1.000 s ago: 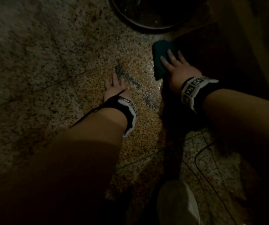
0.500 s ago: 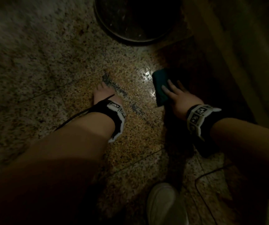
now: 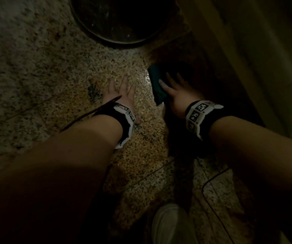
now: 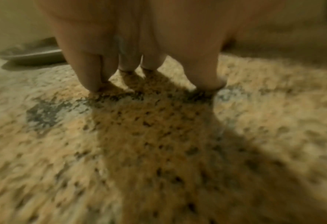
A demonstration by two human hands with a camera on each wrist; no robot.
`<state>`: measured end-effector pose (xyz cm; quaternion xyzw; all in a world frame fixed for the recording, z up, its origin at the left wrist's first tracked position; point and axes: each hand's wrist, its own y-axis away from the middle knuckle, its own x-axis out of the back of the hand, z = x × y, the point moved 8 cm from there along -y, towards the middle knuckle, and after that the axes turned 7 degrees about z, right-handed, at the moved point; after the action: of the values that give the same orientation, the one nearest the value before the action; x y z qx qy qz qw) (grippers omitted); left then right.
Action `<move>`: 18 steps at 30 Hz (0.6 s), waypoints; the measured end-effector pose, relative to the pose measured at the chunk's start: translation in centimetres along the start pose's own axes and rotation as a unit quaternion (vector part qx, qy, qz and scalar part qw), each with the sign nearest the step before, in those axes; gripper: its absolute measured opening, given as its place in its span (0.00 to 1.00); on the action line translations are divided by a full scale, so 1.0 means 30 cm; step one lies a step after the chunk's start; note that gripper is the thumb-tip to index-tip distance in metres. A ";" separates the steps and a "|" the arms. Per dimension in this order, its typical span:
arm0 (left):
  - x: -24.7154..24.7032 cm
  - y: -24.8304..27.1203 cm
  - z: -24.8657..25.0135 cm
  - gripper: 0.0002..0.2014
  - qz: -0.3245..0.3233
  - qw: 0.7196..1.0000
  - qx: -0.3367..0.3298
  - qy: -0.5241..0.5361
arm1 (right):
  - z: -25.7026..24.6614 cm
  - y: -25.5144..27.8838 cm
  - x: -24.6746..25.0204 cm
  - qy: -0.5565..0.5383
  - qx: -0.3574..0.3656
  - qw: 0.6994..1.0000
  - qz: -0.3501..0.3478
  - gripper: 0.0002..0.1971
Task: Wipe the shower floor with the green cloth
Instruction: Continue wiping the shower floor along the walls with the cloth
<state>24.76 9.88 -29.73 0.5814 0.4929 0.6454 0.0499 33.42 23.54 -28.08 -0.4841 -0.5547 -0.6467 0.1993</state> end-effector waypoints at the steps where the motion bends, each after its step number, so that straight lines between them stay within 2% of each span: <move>1: -0.001 -0.007 0.003 0.62 -0.004 1.000 0.000 -0.004 | 0.008 -0.032 0.021 -0.008 -0.003 1.000 0.009 0.29; 6: 0.025 0.002 0.008 0.57 -0.028 0.999 0.021 0.042 | 0.062 -0.165 0.113 -0.030 -0.045 0.998 0.014 0.32; 10: 0.030 0.009 0.008 0.50 -0.032 0.998 0.017 0.053 | 0.077 -0.181 0.143 -0.043 -0.072 0.996 0.020 0.31; 12: 0.032 0.016 0.008 0.52 -0.032 0.998 0.016 0.051 | 0.073 -0.168 0.147 -0.060 -0.068 0.995 0.033 0.29; 15: 0.034 0.025 0.012 0.61 -0.040 0.999 0.011 0.034 | 0.087 -0.123 0.137 -0.073 -0.071 0.994 0.043 0.28; 18: 0.035 0.031 0.007 0.62 -0.039 0.998 0.014 0.040 | 0.134 -0.053 0.090 -0.054 -0.083 0.994 0.033 0.28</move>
<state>25.04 10.21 -28.38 0.5360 0.5255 0.6590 0.0471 32.56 28.45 -26.97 -0.5514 -0.4926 -0.6566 0.1489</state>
